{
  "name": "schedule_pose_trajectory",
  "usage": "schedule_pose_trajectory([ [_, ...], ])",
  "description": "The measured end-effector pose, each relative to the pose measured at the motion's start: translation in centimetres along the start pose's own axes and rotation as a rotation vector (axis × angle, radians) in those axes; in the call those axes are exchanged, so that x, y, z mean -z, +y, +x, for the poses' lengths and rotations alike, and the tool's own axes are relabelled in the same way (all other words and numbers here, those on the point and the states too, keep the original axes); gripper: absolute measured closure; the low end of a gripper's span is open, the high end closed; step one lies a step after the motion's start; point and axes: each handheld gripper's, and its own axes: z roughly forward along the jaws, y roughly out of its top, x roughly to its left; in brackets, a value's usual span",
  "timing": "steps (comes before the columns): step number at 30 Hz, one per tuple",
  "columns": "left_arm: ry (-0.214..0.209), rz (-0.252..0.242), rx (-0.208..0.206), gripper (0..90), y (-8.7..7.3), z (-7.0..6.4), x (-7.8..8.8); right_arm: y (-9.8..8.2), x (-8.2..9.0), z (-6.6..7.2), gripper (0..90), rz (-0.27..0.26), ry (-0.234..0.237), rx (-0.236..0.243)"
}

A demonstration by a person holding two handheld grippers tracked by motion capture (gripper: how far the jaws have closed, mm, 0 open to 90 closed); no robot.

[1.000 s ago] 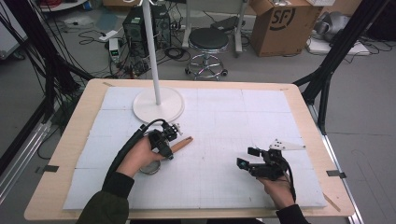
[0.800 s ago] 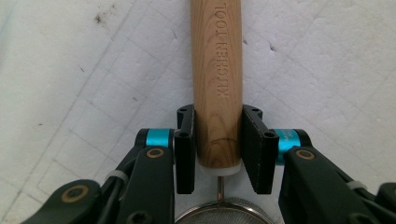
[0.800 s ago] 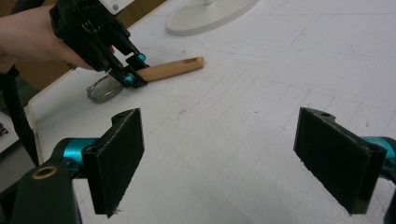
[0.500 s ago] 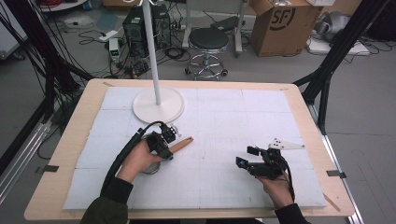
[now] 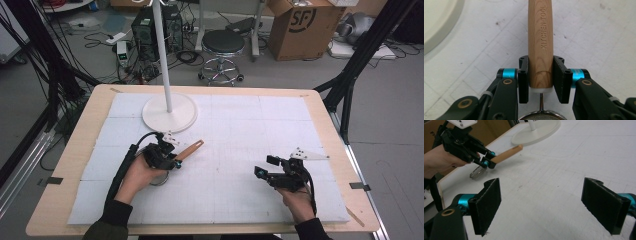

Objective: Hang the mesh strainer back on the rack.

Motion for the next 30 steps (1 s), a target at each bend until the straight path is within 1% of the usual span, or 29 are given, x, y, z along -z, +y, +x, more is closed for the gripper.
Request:
schedule_pose_trajectory([
  [1,-0.007,-0.018,0.013,69.3,-0.1,0.1,0.2,0.0,0.0,0.0,15.5,-0.001,0.001,0.001],
  [2,-0.014,-0.037,0.008,69.3,-0.1,0.2,0.5,0.0,0.0,0.0,15.5,-0.002,-0.003,0.005],
  [4,-0.012,-0.059,0.004,69.3,-0.1,0.2,0.9,0.0,0.0,0.0,15.5,0.003,-0.001,0.001],
  [6,-0.015,-0.092,0.008,69.3,-0.1,0.2,1.3,0.0,0.0,0.0,15.5,0.001,-0.001,0.006],
  [8,-0.020,-0.148,0.027,69.3,0.0,0.4,2.0,0.0,0.0,0.0,15.5,-0.004,0.000,0.004],
  [9,-0.032,-0.167,0.034,69.3,0.0,0.5,2.2,0.0,0.0,0.0,15.5,-0.004,0.000,0.003],
  [10,-0.037,-0.198,0.048,69.3,-0.1,0.8,2.6,0.0,0.0,0.0,15.5,-0.006,0.002,0.002],
  [12,-0.045,-0.232,0.070,69.3,-0.1,1.2,3.1,0.0,0.0,0.0,15.5,-0.006,0.001,0.003],
  [15,-0.060,-0.267,0.098,69.2,-0.2,1.7,3.8,0.0,0.0,0.0,15.5,-0.005,0.001,0.003],
  [16,-0.069,-0.289,0.113,69.3,-0.3,1.8,4.1,0.0,0.0,0.0,15.5,-0.005,0.001,0.003],
  [18,-0.083,-0.334,0.127,69.3,-0.3,2.2,4.5,0.0,0.1,0.0,15.5,-0.004,0.001,0.000],
  [20,-0.105,-0.392,0.152,69.2,-0.3,2.5,5.0,0.0,0.1,-0.2,15.4,-0.008,-0.003,0.002],
  [21,-0.109,-0.417,0.161,69.2,-0.3,2.6,5.2,0.0,0.1,-0.2,15.5,-0.008,-0.002,-0.002],
  [22,-0.106,-0.438,0.161,69.2,-0.3,2.8,5.4,0.0,0.1,-0.2,15.5,-0.008,-0.002,-0.002],
  [23,-0.092,-0.471,0.161,69.3,-0.3,2.9,5.8,0.0,0.1,-0.2,15.4,-0.004,-0.002,-0.003],
  [24,-0.050,-0.513,0.162,69.3,-0.3,3.0,6.2,0.0,0.1,-0.2,15.5,-0.003,-0.002,-0.001],
  [25,-0.050,-0.513,0.162,69.2,-0.3,3.0,6.2,-0.1,0.0,-0.2,15.5,-0.004,-0.004,-0.001],
  [26,-0.044,-0.536,0.170,69.3,-0.3,3.2,6.5,-0.1,0.0,-0.2,15.5,-0.004,-0.004,-0.001],
  [27,-0.040,-0.569,0.183,69.3,-0.3,3.3,6.7,-0.1,0.0,-0.3,15.5,-0.005,-0.005,-0.001],
  [28,-0.050,-0.607,0.197,69.3,-0.3,3.5,7.0,-0.1,0.0,-0.4,15.4,0.000,-0.001,-0.009],
  [30,-0.073,-0.660,0.212,69.3,-0.4,3.7,7.4,-0.1,0.0,-0.5,15.5,0.003,-0.001,-0.014],
])
